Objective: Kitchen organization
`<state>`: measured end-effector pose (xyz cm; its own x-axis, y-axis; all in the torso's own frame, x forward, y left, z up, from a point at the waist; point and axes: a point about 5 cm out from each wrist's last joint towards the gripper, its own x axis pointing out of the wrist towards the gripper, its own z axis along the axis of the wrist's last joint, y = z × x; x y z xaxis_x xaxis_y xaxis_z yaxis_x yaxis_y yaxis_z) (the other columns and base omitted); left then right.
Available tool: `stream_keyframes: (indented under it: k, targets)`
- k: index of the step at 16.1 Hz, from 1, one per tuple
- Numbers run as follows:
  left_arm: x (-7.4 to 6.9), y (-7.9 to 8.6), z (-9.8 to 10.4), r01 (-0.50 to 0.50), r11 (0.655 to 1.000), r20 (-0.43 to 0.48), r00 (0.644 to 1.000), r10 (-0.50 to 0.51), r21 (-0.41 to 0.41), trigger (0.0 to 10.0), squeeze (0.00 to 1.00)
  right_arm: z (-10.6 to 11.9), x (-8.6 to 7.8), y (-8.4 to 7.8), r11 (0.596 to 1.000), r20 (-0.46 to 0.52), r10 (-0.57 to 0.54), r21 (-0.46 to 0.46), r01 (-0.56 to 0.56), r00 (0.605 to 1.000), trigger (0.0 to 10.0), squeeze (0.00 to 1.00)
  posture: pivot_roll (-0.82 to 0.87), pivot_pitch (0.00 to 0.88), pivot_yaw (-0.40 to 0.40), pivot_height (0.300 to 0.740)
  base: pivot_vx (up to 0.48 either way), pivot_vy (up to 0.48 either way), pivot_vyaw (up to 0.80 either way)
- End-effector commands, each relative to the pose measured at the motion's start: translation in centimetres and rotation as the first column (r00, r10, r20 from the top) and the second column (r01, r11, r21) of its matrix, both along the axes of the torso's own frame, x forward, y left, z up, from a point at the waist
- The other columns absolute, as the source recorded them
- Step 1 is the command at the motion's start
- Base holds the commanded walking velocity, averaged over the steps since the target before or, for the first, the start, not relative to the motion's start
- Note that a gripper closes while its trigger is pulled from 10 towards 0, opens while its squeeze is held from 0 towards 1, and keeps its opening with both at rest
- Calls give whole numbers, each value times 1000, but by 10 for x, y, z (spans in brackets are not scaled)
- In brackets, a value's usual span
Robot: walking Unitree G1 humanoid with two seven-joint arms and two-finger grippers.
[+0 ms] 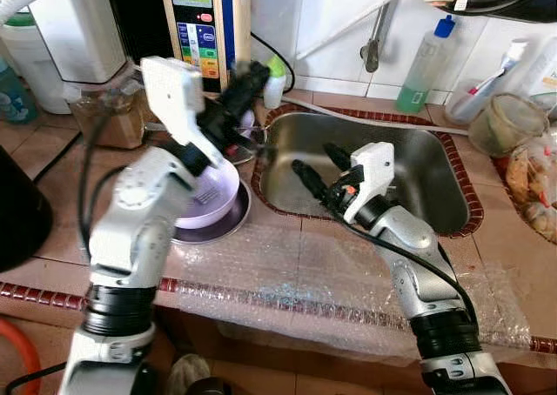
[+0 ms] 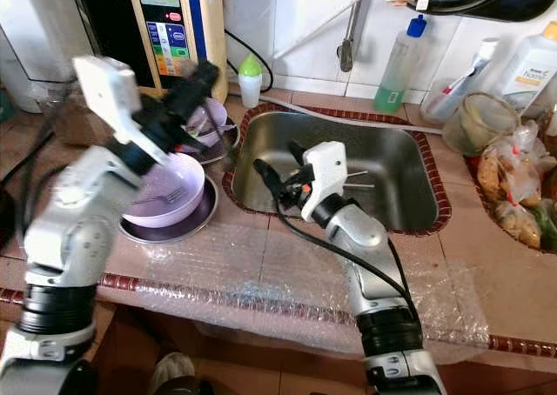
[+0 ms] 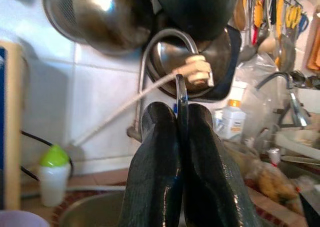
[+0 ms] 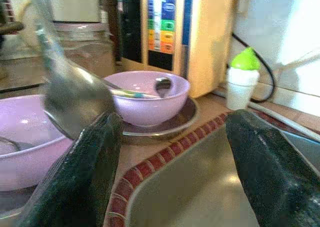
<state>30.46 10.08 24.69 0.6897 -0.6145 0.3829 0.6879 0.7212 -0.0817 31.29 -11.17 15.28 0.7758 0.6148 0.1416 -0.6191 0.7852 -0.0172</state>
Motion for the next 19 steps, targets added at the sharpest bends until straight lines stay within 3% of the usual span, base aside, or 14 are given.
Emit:
stream_keyframes:
  k: [1,5,11,12,13,19]
  targets:
    - [0,-10,0,46,999,-6,999,-46,14,0,0,12,1,3,999,43,33,4,-33,999,10000,0,29,0,-11,740,0,0,0]
    - [0,-21,-13,81,997,-59,995,-79,16,0,0,18,0,13,991,65,130,-38,-128,989,10000,0,21,0,-6,740,0,0,0]
    - [-2,-28,-22,95,994,-60,994,-92,51,0,0,12,-1,26,960,28,266,-97,-263,963,10000,0,17,0,-8,740,0,0,0]
    - [-3,-29,-23,99,994,-60,994,-95,54,0,0,11,2,31,958,28,273,-96,-269,962,6078,0,18,0,-8,740,0,0,0]
    - [-4,-30,-23,102,993,-60,993,-99,56,0,0,11,5,34,960,33,267,-99,-263,963,0,0,18,0,-8,740,0,0,0]
    - [-3,-27,-27,90,992,-53,995,-85,90,0,0,13,19,27,978,39,161,-143,-154,986,0,0,25,0,-7,740,0,0,0]
